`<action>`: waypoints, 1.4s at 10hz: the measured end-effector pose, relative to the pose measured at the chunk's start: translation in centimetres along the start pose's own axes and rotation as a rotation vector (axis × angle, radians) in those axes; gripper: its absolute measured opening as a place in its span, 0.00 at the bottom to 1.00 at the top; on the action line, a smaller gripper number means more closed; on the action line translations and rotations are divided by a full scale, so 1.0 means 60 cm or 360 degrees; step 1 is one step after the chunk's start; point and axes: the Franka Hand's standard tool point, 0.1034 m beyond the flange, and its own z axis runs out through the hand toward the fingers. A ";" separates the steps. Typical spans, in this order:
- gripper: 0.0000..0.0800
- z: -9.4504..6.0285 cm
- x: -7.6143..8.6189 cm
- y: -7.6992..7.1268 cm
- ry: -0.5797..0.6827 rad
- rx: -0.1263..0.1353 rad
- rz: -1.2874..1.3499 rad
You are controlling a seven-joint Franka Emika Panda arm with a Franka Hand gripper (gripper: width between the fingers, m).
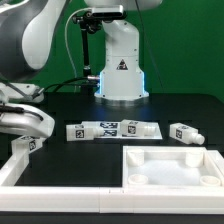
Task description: Assemble one leg
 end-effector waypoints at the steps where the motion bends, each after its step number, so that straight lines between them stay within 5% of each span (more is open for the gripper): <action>1: 0.81 0.000 0.002 0.001 0.0006 -0.0002 -0.0001; 3: 0.81 0.002 0.004 0.002 0.0008 -0.0003 -0.0001; 6: 0.81 0.051 0.009 0.023 -0.0184 0.0030 0.0064; 9: 0.81 0.051 0.010 0.020 -0.0184 0.0024 0.0064; 11: 0.43 0.051 0.010 0.020 -0.0183 0.0024 0.0063; 14: 0.36 0.046 0.013 0.017 -0.0160 0.0017 0.0059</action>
Offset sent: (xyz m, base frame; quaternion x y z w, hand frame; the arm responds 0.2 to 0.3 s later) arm -0.0063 -0.0084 -0.0245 0.0424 -0.0777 0.0264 0.9957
